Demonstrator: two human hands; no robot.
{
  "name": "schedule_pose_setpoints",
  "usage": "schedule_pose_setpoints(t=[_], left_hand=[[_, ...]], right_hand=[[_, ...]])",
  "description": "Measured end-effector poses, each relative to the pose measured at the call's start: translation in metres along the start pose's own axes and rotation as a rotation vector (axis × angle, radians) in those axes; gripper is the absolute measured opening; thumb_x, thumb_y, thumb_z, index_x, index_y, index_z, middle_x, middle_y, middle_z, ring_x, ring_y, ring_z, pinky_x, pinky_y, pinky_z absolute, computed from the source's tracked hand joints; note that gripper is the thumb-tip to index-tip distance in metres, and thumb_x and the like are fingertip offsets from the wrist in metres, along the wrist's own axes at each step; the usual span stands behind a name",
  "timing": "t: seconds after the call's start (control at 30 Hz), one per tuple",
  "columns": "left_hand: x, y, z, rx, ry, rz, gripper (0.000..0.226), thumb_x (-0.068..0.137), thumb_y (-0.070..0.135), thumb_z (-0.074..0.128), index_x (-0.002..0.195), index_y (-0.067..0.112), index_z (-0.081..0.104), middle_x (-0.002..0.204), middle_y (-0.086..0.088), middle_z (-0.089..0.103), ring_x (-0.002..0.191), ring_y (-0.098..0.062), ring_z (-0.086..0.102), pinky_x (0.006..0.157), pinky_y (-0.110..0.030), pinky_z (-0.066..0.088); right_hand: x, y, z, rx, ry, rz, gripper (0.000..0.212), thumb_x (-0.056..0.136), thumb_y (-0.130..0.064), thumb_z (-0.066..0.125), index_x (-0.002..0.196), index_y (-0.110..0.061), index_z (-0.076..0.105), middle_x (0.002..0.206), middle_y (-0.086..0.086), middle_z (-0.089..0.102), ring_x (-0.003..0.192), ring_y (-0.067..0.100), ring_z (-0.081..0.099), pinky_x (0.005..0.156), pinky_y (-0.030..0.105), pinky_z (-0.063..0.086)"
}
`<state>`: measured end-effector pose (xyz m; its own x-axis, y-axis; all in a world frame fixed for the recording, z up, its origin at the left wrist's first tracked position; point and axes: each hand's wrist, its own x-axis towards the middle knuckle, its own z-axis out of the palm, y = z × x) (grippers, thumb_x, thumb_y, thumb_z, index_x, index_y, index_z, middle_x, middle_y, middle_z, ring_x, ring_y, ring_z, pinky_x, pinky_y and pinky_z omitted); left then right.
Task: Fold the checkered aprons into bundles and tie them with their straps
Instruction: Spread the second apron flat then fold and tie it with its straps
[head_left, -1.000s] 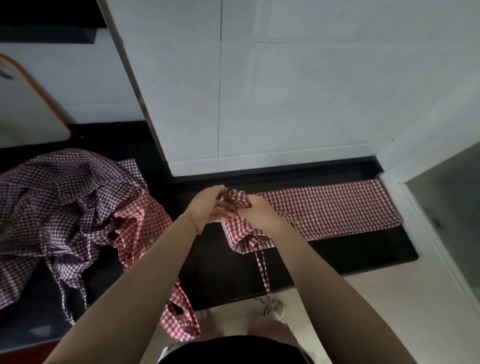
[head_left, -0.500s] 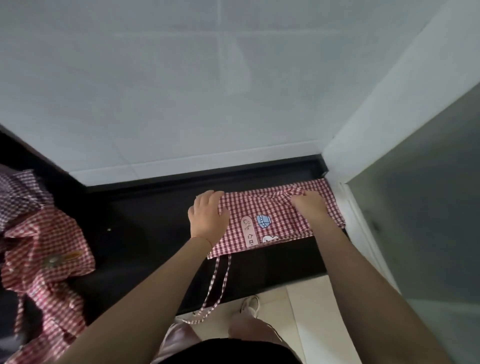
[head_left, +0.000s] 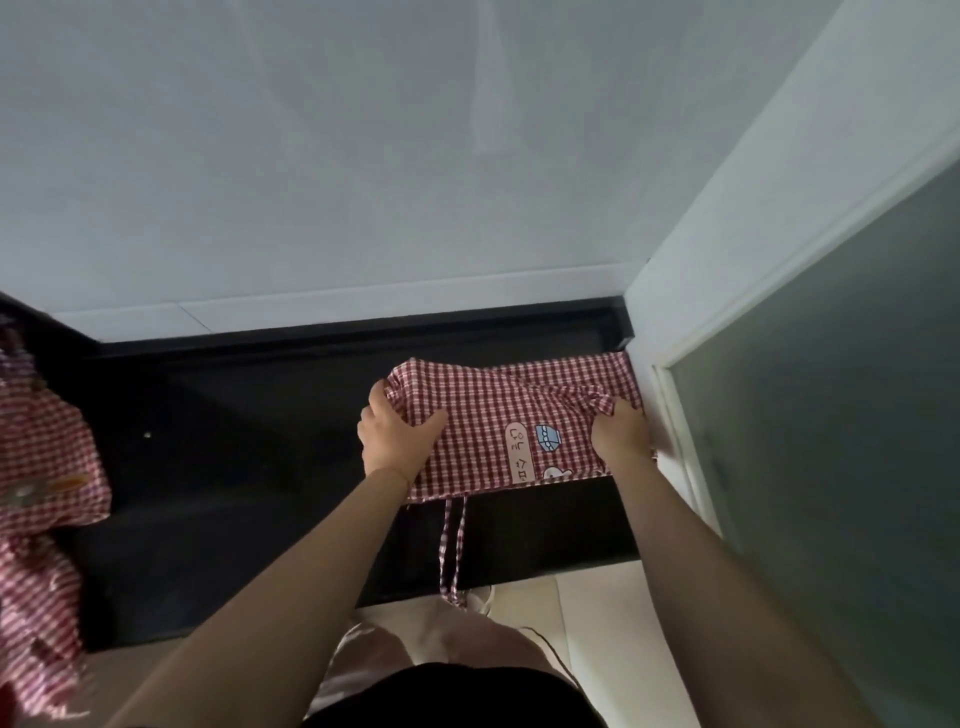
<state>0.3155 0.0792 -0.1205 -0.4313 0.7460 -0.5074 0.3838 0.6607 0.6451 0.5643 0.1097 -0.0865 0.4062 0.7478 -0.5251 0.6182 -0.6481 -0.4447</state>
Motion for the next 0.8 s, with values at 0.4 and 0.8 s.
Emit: schedule_pose_setpoints(t=[0.4, 0.8], left_hand=[[0.026, -0.024, -0.064, 0.285, 0.250, -0.051, 0.089, 0.085, 0.023, 0.070, 0.154, 0.029, 0.013, 0.138, -0.017, 0.045, 0.126, -0.036, 0.046, 0.111, -0.053, 0.027], [0.021, -0.065, -0.061, 0.543, 0.142, 0.272, 0.073, 0.099, 0.056, 0.035, 0.158, 0.031, 0.002, 0.167, -0.004, -0.006, 0.153, -0.027, -0.006, 0.122, -0.055, 0.005]], right_hand=[[-0.020, -0.028, 0.056, 0.135, -0.228, -0.067, 0.011, 0.101, -0.025, 0.053, 0.107, -0.021, 0.060, 0.106, 0.000, 0.061, 0.096, 0.017, 0.059, 0.093, 0.036, 0.050], [-0.010, -0.029, 0.070, 0.084, -0.101, 0.024, 0.020, 0.100, -0.021, 0.051, 0.087, -0.009, 0.061, 0.087, 0.005, 0.060, 0.072, 0.016, 0.054, 0.069, 0.028, 0.043]])
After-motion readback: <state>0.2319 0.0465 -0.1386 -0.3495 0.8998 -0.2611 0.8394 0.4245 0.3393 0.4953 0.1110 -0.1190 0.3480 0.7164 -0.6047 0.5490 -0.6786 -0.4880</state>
